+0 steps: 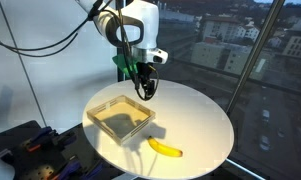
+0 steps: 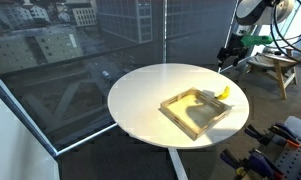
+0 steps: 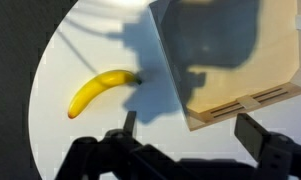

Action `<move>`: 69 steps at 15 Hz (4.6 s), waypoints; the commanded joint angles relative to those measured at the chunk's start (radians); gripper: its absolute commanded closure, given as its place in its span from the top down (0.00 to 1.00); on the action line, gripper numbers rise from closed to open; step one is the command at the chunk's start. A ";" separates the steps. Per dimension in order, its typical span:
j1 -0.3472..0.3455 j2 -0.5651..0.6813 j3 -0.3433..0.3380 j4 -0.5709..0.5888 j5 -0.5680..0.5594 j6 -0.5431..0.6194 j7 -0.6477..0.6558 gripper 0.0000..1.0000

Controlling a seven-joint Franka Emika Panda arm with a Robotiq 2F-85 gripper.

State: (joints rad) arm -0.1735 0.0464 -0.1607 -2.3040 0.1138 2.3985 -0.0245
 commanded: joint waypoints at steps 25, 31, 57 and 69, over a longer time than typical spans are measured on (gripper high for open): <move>0.056 -0.266 0.016 -0.112 0.003 -0.121 -0.092 1.00; 0.064 -0.322 0.016 -0.146 0.004 -0.146 -0.106 1.00; 0.071 -0.471 0.031 -0.181 -0.109 -0.218 -0.104 1.00; 0.084 -0.552 0.044 -0.211 -0.120 -0.247 -0.116 1.00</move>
State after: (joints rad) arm -0.0946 -0.4517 -0.1183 -2.4925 0.0057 2.1853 -0.1232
